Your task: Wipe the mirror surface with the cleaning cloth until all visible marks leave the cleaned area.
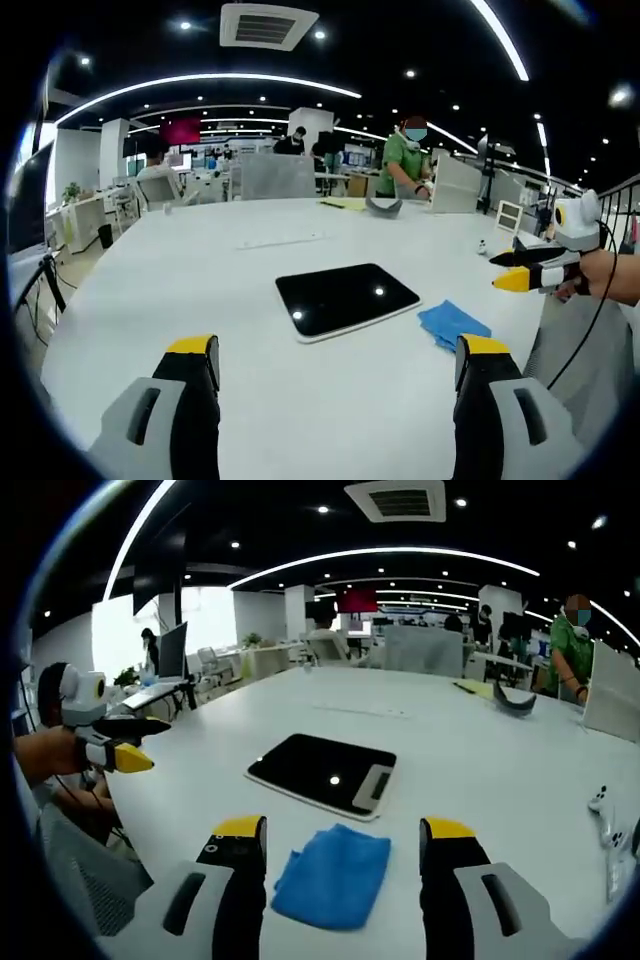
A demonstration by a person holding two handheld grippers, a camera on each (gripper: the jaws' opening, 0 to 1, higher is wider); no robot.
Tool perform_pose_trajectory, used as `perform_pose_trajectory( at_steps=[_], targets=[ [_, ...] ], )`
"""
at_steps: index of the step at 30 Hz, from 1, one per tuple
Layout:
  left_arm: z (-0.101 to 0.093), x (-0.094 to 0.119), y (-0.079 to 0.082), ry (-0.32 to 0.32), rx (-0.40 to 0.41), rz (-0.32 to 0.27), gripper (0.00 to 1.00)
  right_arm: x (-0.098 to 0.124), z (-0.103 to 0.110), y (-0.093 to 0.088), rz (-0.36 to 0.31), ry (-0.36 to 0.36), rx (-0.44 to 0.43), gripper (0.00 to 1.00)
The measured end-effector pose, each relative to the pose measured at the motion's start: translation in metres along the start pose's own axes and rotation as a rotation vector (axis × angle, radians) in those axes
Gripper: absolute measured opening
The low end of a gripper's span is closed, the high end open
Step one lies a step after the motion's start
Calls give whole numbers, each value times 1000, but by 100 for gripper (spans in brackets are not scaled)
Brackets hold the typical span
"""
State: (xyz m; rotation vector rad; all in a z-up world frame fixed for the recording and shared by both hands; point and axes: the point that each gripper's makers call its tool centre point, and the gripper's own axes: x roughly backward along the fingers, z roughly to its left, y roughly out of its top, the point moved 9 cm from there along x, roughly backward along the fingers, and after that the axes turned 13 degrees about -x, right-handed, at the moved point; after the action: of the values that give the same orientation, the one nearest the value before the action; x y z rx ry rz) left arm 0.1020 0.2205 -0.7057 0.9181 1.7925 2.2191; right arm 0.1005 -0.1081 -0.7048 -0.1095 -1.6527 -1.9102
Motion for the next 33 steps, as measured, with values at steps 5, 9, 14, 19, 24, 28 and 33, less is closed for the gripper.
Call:
perform_pose_trajectory(
  at_steps=[5,9,14,19,24,28,33],
  targets=[
    [0,1,-2,2,4,-1,99,1,0,-3,5,1,-5,58],
    [0,3,-4,6,10,-1,99,0,0,-7,16,3,-13,55],
    [0,3,-7,9,23,-1,99,0,0,-9,31,6,-9,53],
    [0,2,-9,7,29,0,99,-3,1,-8,34,7,-6,53],
    [2,-1,-7,6,27,-6,99,-6,0,-8,36,7,-9,53],
    [1,-4,-6,-1,26,-5,99,-6,-1,-10,41,3,-15,52],
    [0,-7,-7,-8,25,-2,99,-6,-4,-13,49,-3,-17,52]
  ],
)
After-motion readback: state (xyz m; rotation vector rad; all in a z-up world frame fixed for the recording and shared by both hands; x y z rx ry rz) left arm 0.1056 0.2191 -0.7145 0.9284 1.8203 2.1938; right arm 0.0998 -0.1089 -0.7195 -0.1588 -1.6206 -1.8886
